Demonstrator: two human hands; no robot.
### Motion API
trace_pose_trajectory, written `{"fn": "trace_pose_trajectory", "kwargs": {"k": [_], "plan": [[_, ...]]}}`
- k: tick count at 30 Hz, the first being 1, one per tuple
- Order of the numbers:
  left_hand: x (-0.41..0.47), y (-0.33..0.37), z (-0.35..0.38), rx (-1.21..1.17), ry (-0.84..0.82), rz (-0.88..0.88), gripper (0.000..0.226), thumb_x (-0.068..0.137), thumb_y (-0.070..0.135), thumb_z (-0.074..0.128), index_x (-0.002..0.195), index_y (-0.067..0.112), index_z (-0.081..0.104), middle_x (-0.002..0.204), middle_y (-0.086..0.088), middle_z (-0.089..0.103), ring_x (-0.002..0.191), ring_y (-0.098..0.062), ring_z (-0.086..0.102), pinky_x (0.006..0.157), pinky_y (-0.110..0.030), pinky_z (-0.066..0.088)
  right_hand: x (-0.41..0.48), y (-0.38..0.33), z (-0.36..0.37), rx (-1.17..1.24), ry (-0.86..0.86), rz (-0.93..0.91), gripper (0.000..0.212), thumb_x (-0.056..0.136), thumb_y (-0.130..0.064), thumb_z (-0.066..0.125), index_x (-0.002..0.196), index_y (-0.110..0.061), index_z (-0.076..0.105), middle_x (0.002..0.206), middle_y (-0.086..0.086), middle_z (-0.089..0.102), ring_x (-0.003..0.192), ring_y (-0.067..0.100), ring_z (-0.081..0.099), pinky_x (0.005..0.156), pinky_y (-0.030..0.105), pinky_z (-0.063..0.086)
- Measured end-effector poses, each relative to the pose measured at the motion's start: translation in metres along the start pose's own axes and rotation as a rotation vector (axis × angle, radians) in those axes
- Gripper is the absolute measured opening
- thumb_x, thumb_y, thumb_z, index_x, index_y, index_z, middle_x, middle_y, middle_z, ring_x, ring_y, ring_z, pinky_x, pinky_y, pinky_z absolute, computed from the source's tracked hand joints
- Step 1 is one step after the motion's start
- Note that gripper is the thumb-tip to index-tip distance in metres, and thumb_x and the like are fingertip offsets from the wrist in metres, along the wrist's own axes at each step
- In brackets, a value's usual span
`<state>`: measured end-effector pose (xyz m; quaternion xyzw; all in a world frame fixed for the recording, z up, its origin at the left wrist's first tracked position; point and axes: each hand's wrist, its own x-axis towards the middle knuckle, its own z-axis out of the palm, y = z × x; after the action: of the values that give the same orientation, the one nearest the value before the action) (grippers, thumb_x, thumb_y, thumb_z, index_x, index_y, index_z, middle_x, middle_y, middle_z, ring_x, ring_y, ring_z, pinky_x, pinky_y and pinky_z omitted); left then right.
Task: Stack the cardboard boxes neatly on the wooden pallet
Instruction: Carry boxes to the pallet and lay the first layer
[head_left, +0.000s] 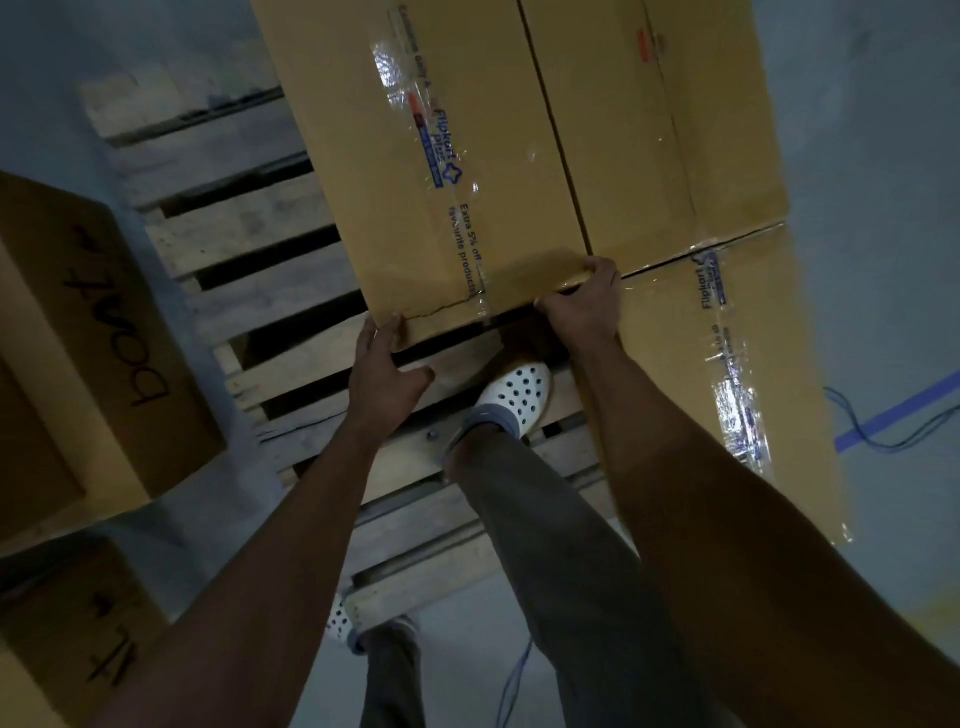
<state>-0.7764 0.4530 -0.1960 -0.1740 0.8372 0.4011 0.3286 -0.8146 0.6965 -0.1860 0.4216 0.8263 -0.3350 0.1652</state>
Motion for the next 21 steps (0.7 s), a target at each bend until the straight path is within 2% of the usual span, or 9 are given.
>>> {"fn": "trace_pose_trajectory", "kwargs": {"k": [4, 6, 8, 10, 11, 13, 15, 18, 21], "plan": [[0.000, -0.003, -0.004, -0.041, -0.019, -0.038, 0.088, 0.080, 0.022, 0.084, 0.155, 0.025, 0.040, 0.168, 0.002, 0.022, 0.148, -0.023, 0.034, 0.116, -0.041, 0.038, 0.003, 0.002, -0.001, 0.085, -0.011, 0.045, 0.082, 0.073, -0.019, 0.085, 0.142, -0.013, 0.040, 0.146, 0.006, 0.041, 0.122, 0.022, 0.049, 0.092, 0.030, 0.046], [-0.003, -0.003, -0.005, -0.049, -0.020, -0.026, 0.086, 0.079, 0.020, 0.084, 0.154, 0.025, 0.042, 0.168, 0.003, 0.022, 0.148, -0.023, 0.033, 0.116, -0.040, 0.038, 0.002, 0.006, 0.000, 0.161, -0.045, 0.084, 0.085, 0.071, -0.022, 0.087, 0.142, -0.017, 0.040, 0.146, 0.004, 0.039, 0.116, 0.019, 0.050, 0.096, 0.037, 0.052], [-0.005, -0.003, -0.005, -0.031, -0.029, -0.027, 0.079, 0.080, 0.019, 0.084, 0.150, 0.027, 0.048, 0.168, 0.005, 0.020, 0.149, -0.021, 0.031, 0.113, -0.034, 0.037, 0.000, 0.011, 0.001, 0.212, -0.061, 0.104, 0.086, 0.070, -0.026, 0.088, 0.142, -0.019, 0.041, 0.145, 0.002, 0.037, 0.114, 0.023, 0.056, 0.090, 0.041, 0.058], [-0.006, -0.006, -0.005, -0.021, -0.035, -0.048, 0.074, 0.080, 0.021, 0.084, 0.147, 0.030, 0.053, 0.169, 0.006, 0.018, 0.150, -0.020, 0.029, 0.115, -0.037, 0.038, -0.002, 0.015, 0.000, 0.261, -0.087, 0.097, 0.085, 0.074, -0.023, 0.088, 0.144, -0.016, 0.040, 0.147, 0.002, 0.034, 0.111, 0.029, 0.061, 0.071, 0.025, 0.059], [-0.005, -0.008, -0.004, -0.020, -0.030, -0.048, 0.073, 0.080, 0.021, 0.084, 0.146, 0.031, 0.054, 0.169, 0.006, 0.018, 0.151, -0.021, 0.029, 0.116, -0.041, 0.039, -0.004, 0.016, -0.002, 0.274, -0.105, 0.077, 0.084, 0.077, -0.020, 0.086, 0.146, -0.014, 0.039, 0.148, 0.003, 0.032, 0.112, 0.027, 0.060, 0.068, 0.019, 0.056], [-0.003, -0.010, -0.004, -0.029, -0.014, -0.038, 0.070, 0.081, 0.021, 0.083, 0.145, 0.030, 0.056, 0.168, 0.003, 0.023, 0.150, -0.023, 0.031, 0.116, -0.044, 0.040, -0.012, 0.017, -0.003, 0.217, -0.141, 0.012, 0.085, 0.082, -0.017, 0.083, 0.151, -0.011, 0.034, 0.154, 0.004, 0.026, 0.124, 0.016, 0.047, 0.089, 0.017, 0.045], [-0.005, -0.009, -0.003, -0.085, 0.045, -0.021, 0.062, 0.084, 0.016, 0.079, 0.142, 0.026, 0.059, 0.162, -0.001, 0.035, 0.145, -0.023, 0.038, 0.113, -0.037, 0.040, -0.025, 0.019, 0.002, 0.095, -0.155, -0.067, 0.083, 0.086, -0.019, 0.079, 0.153, -0.009, 0.031, 0.161, 0.002, 0.016, 0.135, 0.017, 0.038, 0.102, 0.020, 0.033], [-0.011, -0.003, 0.000, -0.231, 0.247, -0.011, 0.043, 0.086, 0.008, 0.071, 0.127, 0.021, 0.067, 0.134, 0.004, 0.059, 0.128, -0.021, 0.055, 0.105, -0.034, 0.046, -0.052, 0.026, 0.020, -0.030, -0.183, -0.158, 0.076, 0.093, -0.021, 0.069, 0.156, -0.010, 0.028, 0.165, -0.006, 0.004, 0.138, 0.023, 0.043, 0.102, 0.029, 0.044], [-0.008, 0.010, -0.003, -0.466, 0.357, -0.196, 0.051, 0.090, 0.007, 0.065, 0.139, 0.019, 0.057, 0.137, 0.003, 0.060, 0.117, -0.012, 0.056, 0.099, -0.028, 0.047, -0.073, 0.031, 0.035, -0.159, -0.217, -0.201, 0.078, 0.096, -0.023, 0.062, 0.161, -0.016, 0.019, 0.166, -0.010, -0.001, 0.136, 0.025, 0.046, 0.101, 0.036, 0.050]]}}
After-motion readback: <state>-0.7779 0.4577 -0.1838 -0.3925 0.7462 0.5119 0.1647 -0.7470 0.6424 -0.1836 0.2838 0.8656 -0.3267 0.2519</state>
